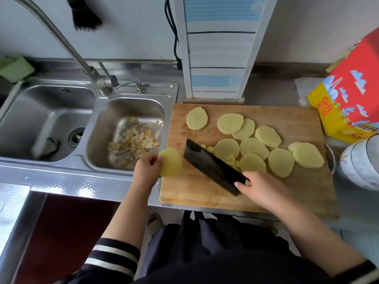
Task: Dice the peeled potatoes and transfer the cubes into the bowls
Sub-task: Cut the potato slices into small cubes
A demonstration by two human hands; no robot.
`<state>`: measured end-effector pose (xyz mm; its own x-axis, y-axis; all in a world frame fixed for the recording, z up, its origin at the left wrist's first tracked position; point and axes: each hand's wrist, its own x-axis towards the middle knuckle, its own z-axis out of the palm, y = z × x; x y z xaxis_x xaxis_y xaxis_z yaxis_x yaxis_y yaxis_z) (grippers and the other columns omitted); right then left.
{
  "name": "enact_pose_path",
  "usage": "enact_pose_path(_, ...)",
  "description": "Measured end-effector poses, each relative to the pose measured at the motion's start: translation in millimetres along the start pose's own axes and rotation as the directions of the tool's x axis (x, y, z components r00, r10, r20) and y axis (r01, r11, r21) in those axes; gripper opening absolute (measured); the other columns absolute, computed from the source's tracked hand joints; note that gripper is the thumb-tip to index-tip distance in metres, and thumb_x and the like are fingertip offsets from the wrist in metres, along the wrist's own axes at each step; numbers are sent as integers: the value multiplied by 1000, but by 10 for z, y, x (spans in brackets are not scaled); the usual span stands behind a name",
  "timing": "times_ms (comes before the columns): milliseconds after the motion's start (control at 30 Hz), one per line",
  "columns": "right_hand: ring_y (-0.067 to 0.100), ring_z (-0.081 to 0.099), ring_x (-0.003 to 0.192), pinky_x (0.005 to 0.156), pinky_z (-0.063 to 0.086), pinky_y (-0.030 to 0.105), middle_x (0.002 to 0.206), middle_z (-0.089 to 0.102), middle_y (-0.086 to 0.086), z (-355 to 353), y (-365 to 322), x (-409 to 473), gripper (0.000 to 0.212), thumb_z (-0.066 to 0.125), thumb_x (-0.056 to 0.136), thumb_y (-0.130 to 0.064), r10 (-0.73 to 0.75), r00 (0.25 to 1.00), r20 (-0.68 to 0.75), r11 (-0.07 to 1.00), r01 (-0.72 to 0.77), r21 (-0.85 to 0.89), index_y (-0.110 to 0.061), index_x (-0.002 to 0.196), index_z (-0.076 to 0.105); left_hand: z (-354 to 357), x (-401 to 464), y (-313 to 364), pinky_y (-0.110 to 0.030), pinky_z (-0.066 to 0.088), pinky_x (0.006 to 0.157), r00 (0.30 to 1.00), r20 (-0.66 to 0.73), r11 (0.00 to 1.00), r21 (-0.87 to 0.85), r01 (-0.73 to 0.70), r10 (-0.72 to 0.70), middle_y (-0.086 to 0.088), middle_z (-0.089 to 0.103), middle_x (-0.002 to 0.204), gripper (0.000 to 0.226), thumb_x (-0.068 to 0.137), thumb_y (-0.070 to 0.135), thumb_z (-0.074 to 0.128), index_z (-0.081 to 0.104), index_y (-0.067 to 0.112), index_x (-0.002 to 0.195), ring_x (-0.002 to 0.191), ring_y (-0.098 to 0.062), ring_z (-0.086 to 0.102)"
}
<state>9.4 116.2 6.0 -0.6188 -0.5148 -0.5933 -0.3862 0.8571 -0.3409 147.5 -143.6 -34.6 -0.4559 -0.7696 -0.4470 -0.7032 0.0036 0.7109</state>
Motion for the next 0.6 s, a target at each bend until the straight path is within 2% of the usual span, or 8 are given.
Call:
enact_pose_path(133,8,53,66,54,38,28,78,56,-9,-25,-12,29,28,47,97,-44,-9,1000,-19,998,8,-64,-23,79,48,189,-72,42,-42,58,74,997,80,999,49,-17,13,-4,62,94,24,101,20,52,63,6,116,79,-18,59)
enact_pose_path(233,10,57,70,52,38,26,84,59,-10,-40,-18,54,23,44,99,-44,-7,999,-38,996,4,-93,-25,86,49,330,-106,39,-49,58,78,995,97,998,50,-25,21,-6,62,98,23,99,19,54,63,5,115,76,-17,59)
enact_pose_path(300,14,61,79,59,46,28,94,63,-9,-62,-22,63,25,42,100,-44,2,999,-53,997,-6,-79,-25,107,56,427,-138,40,-48,59,76,995,99,1000,16,-16,14,-9,61,105,24,98,18,57,61,4,117,81,-21,60)
enact_pose_path(333,15,63,85,67,51,31,102,65,-8,-68,-33,66,33,42,100,-44,3,998,-65,997,-8,-77,-24,123,55,472,-153,39,-45,59,74,995,98,1000,-3,-14,14,-8,59,106,27,97,18,59,59,5,120,86,-23,60)
enact_pose_path(367,17,63,91,74,54,34,109,66,-7,-71,-46,67,42,41,100,-44,4,997,-76,997,-9,-76,-23,136,50,516,-168,42,-42,60,71,995,96,1000,-15,-16,18,-6,57,105,31,96,17,61,57,6,124,88,-23,60)
enact_pose_path(433,18,63,97,79,55,36,115,65,-6,-68,-82,64,49,40,101,-43,2,996,-91,997,-9,-73,-22,145,41,576,-185,38,-40,60,70,995,94,999,-19,-26,28,-1,54,102,37,93,18,64,53,12,129,83,-18,59)
enact_pose_path(500,18,63,94,74,54,32,113,65,-6,-40,-115,66,48,39,102,-41,-11,995,-95,996,2,-92,-21,145,41,602,-199,-9,-43,58,73,994,98,997,52,-54,49,-1,57,110,40,92,23,66,51,16,129,83,-16,60)
enact_pose_path(600,19,62,79,59,44,29,91,66,-4,40,-151,66,37,37,102,-37,-54,991,-121,986,33,-165,-17,128,54,604,-281,-113,-36,49,77,988,85,933,326,-151,130,-3,50,127,43,93,33,63,48,18,130,95,-19,55)
